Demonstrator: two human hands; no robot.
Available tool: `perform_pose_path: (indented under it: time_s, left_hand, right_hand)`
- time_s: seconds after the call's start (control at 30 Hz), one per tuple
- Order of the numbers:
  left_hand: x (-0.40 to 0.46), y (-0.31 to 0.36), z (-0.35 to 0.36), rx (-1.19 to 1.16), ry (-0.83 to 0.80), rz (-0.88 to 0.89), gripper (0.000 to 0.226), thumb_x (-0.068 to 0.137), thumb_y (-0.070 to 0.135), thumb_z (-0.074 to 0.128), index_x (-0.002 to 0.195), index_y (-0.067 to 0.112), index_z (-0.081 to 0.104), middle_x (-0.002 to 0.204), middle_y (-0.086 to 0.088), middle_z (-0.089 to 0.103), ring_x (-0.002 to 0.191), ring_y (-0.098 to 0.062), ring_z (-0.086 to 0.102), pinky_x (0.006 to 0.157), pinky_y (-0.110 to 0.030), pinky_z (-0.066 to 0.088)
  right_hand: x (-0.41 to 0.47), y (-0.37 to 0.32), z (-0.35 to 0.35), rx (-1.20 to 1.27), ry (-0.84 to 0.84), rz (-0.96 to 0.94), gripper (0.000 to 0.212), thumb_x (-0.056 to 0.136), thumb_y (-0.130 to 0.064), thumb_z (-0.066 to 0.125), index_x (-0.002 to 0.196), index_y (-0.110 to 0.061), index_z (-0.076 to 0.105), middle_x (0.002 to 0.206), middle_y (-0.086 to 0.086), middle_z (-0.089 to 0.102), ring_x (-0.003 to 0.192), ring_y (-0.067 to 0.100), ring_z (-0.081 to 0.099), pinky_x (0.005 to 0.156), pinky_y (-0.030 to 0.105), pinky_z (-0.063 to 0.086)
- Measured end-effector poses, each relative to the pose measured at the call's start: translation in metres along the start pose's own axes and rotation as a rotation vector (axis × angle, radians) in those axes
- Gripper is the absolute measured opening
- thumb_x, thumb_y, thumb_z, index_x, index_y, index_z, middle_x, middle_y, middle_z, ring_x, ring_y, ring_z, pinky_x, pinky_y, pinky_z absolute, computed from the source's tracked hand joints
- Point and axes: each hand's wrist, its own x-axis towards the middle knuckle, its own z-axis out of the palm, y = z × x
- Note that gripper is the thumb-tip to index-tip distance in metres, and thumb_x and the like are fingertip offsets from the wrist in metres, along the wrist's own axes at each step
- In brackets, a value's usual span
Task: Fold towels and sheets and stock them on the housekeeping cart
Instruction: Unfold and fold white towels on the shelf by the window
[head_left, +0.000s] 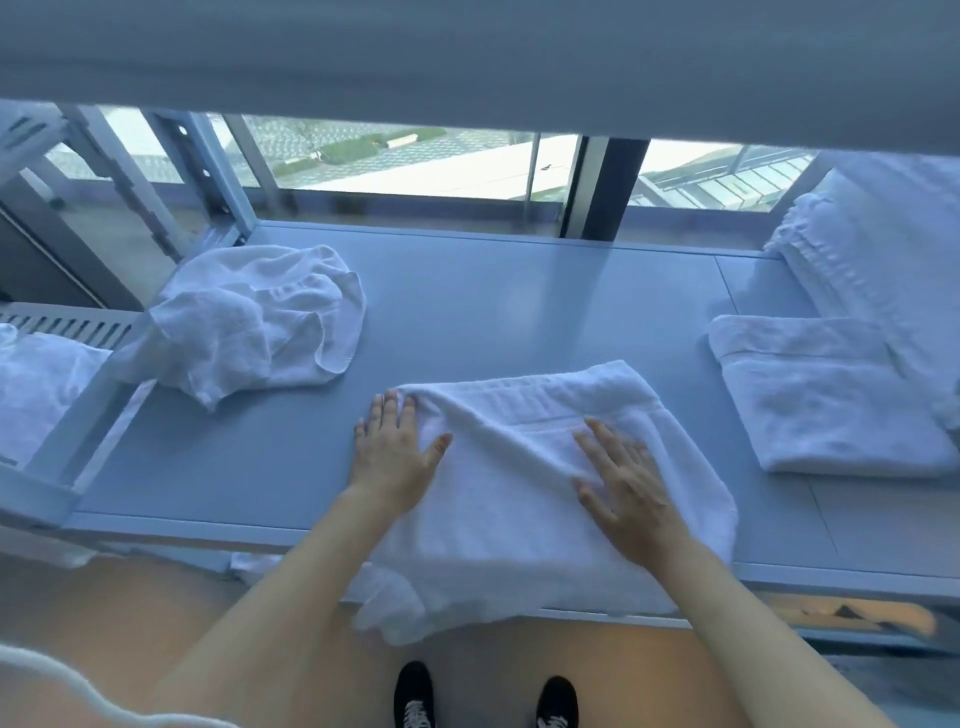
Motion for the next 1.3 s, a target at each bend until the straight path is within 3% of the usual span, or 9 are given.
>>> perform_pose_path:
  time_s: [0.17,0.4,0.53,0.63,0.73,0.93,1.03,1.17,1.3]
  left_hand:
    - [0.044,0.005,-0.005,0.051,-0.020,0.084,0.079,0.104,0.056,0.037,0.165,0.013,0.010,0.173,-0.009,0.002,0.159,-0.026,-0.002,0.127,-0.050,0.008]
    - [0.017,0.035,0.012,0.098,0.075,0.123,0.068,0.101,0.016,0.036,0.163,0.015,0.010,0.172,-0.011,-0.005,0.159,-0.031,-0.005,0.126,-0.057,0.007]
    - [-0.042,0.040,0.042,0.012,0.090,0.272,0.071,0.101,0.056,0.020,0.165,0.026,0.013,0.173,-0.002,0.003,0.160,-0.023,-0.003,0.126,-0.050,-0.007]
    - [-0.048,0.038,0.049,0.036,0.089,0.283,0.079,0.096,0.063,0.010,0.165,0.025,0.010,0.173,0.000,0.000,0.159,-0.020,-0.008,0.127,-0.050,-0.007]
    - [-0.040,0.034,0.042,0.047,0.084,0.256,0.083,0.092,0.068,0.004,0.165,0.028,0.007,0.173,0.002,-0.002,0.159,-0.018,-0.010,0.127,-0.049,-0.008]
    - [-0.031,-0.007,0.024,-0.003,0.137,0.170,0.081,0.092,0.064,0.009,0.164,0.030,0.019,0.173,0.000,0.009,0.160,-0.023,0.004,0.127,-0.053,0.002]
    - [-0.032,-0.020,0.025,-0.014,0.155,0.171,0.077,0.094,0.060,0.013,0.164,0.029,0.022,0.172,-0.001,0.012,0.160,-0.023,0.008,0.127,-0.055,0.005]
    - [-0.030,-0.017,0.027,-0.015,0.151,0.166,0.076,0.094,0.058,0.013,0.164,0.029,0.021,0.172,-0.003,0.012,0.160,-0.024,0.005,0.127,-0.055,0.003]
    - [-0.028,-0.022,0.029,-0.031,0.154,0.184,0.075,0.095,0.058,0.017,0.163,0.030,0.022,0.172,-0.004,0.014,0.160,-0.024,0.005,0.127,-0.054,0.002]
  right_hand:
    - [-0.004,0.027,-0.019,-0.003,0.030,0.141,0.055,0.105,-0.046,0.047,0.156,-0.026,0.042,0.170,-0.004,0.020,0.158,0.012,0.010,0.127,0.040,0.003]
    - [-0.046,0.016,-0.001,-0.130,0.068,0.187,0.068,0.099,-0.045,0.041,0.160,-0.017,0.034,0.170,0.006,0.019,0.158,0.024,0.013,0.127,0.050,0.012]
    - [-0.046,-0.018,0.017,-0.132,0.066,0.117,0.070,0.092,-0.042,0.045,0.156,-0.014,0.042,0.168,0.010,0.027,0.156,0.029,0.021,0.127,0.049,0.017]
    - [-0.025,-0.051,0.025,-0.072,0.016,0.043,0.065,0.094,-0.038,0.048,0.155,-0.016,0.043,0.169,0.008,0.024,0.157,0.026,0.017,0.127,0.047,0.013]
    - [-0.009,-0.073,0.029,-0.083,0.118,0.012,0.052,0.093,-0.026,0.052,0.143,-0.014,0.057,0.159,0.009,0.042,0.149,0.029,0.037,0.121,0.049,0.027]
    - [0.000,-0.055,0.013,-0.106,0.359,0.524,0.053,0.083,-0.019,0.074,0.134,-0.010,0.062,0.128,0.012,0.063,0.112,0.038,0.059,0.088,0.048,0.048]
    - [-0.004,-0.050,0.013,-0.099,0.495,0.426,0.044,0.080,0.000,0.071,0.124,-0.008,0.068,0.105,0.012,0.066,0.093,0.039,0.063,0.078,0.048,0.053]
    - [-0.005,-0.062,0.015,-0.263,0.640,0.277,0.046,0.074,0.011,0.063,0.112,-0.014,0.072,0.100,0.005,0.060,0.087,0.032,0.056,0.072,0.042,0.046]
    - [-0.009,-0.090,0.041,-0.326,0.424,0.063,0.049,0.075,0.005,0.062,0.119,-0.013,0.071,0.123,0.006,0.064,0.110,0.032,0.061,0.090,0.044,0.043]
